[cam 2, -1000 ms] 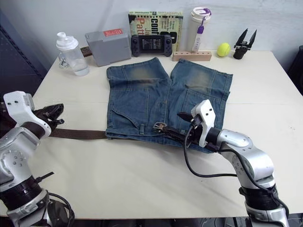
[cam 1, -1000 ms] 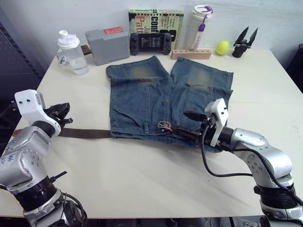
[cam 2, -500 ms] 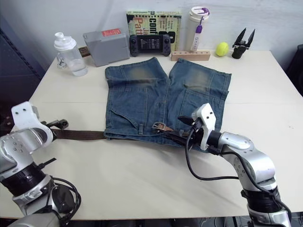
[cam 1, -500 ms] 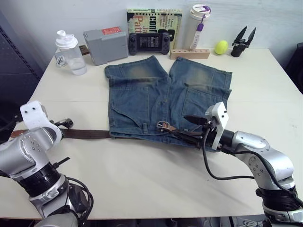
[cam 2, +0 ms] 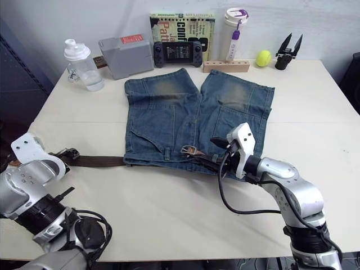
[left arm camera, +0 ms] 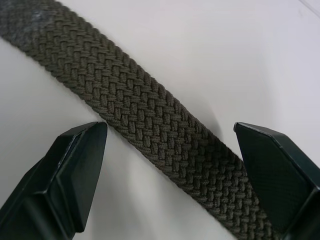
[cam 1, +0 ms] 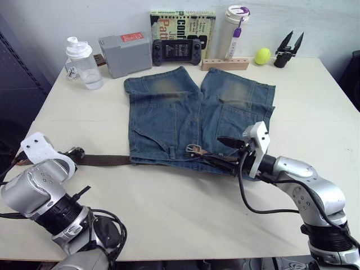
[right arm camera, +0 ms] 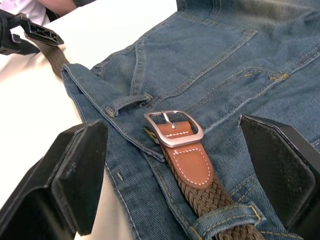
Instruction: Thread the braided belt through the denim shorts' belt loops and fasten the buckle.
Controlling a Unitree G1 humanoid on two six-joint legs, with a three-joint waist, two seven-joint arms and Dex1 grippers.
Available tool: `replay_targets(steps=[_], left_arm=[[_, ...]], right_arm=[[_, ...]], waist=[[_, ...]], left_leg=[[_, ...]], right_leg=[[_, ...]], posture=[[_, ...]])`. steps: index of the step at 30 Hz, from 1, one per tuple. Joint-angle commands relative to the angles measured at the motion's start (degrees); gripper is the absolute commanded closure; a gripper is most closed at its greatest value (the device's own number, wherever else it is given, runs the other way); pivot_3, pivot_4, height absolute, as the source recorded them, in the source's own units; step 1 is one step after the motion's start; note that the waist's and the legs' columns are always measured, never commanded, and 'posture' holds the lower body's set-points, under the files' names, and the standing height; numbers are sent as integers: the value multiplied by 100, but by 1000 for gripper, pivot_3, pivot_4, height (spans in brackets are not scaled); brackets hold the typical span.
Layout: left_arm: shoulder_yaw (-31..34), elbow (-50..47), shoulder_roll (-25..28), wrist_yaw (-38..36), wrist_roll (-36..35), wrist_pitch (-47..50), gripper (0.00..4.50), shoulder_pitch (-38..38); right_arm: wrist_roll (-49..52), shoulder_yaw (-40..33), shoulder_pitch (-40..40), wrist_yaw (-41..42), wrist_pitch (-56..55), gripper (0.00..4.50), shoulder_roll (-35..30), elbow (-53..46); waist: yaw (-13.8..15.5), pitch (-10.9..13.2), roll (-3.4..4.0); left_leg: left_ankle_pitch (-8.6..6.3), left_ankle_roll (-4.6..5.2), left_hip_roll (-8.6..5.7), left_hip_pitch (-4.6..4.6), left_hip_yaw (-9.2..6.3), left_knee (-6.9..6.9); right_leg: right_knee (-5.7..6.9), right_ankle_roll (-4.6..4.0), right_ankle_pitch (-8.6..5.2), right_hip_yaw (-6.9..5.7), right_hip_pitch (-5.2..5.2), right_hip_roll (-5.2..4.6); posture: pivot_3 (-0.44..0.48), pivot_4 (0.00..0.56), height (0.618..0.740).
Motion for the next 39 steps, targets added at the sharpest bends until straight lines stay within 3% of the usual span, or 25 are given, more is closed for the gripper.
replay_targets(steps=[1,8,12,17,20,22,27,30,33,36,39], left_arm=[[281,-134,-243,44,176,134,40,56],[319,-189,-371,-18,271,134,40,131],[-1237,-202,808,-555,-5,-20,40,755],[-2125,-226,2028,-1283,-240,-716,40,1217],[-2457,-97,3149,-2168,-640,-912,40,1289],[-2352,202,3499,-2536,-900,-665,40,1098],[-2260,955,3744,-2703,-1016,-437,40,806],[-2667,1125,4148,-3092,-1038,-1186,40,1203],[-2545,1495,4505,-3638,-1198,-1665,40,1653],[-2035,1664,4397,-3734,-1405,-1413,40,1724],[-1433,1419,3864,-3361,-1410,-791,40,1483]], right_arm=[[45,-16,-15,20,-137,0,33,-207],[41,-24,-52,19,-200,0,80,-161],[-46,69,-87,-18,-261,0,164,-94],[-85,95,-127,-48,-276,0,230,-56],[-101,110,-125,-53,-286,0,266,-51],[-109,107,-111,-42,-293,0,266,-57],[-127,86,-81,8,-315,0,205,-53],[-162,98,-60,21,-337,0,170,-44],[-158,91,-39,19,-348,0,142,-69],[-158,79,2,27,-366,0,113,-93],[-172,55,49,40,-380,0,57,-110]], waist=[[0,0,0],[0,-2,3],[-26,-2,4],[-20,0,0],[-5,1,0],[-8,3,2],[-18,7,7],[-24,8,5],[-64,8,6],[-100,10,9],[-88,10,8]], left_leg=[[0,0,0,0,1,0],[0,0,-1,2,2,0],[0,0,0,3,4,-3],[-3,-8,10,-2,7,-1],[-3,-8,8,-4,6,1],[-3,-8,9,-5,4,3],[-3,-8,8,-2,9,0],[-4,-9,12,-3,29,-2],[-4,-10,14,-2,58,-8],[-5,-10,16,-2,68,-9],[-5,-10,15,-3,66,-7]], right_leg=[[0,0,0,1,0,-1],[2,0,0,2,0,-2],[9,-1,0,5,-6,1],[14,-9,-5,16,-19,12],[10,-9,-5,16,-18,10],[12,-9,-5,16,-18,12],[12,-9,-5,17,-17,16],[10,-9,-5,16,-19,23],[9,-10,-6,21,-23,24],[8,-11,-6,22,-24,25],[8,-10,-6,21,-23,24]], posture=[[0,150,726],[0,150,726],[0,150,726],[0,150,726],[0,150,726],[0,150,726],[0,150,726],[0,150,726],[0,150,726],[0,150,726],[0,150,726]])
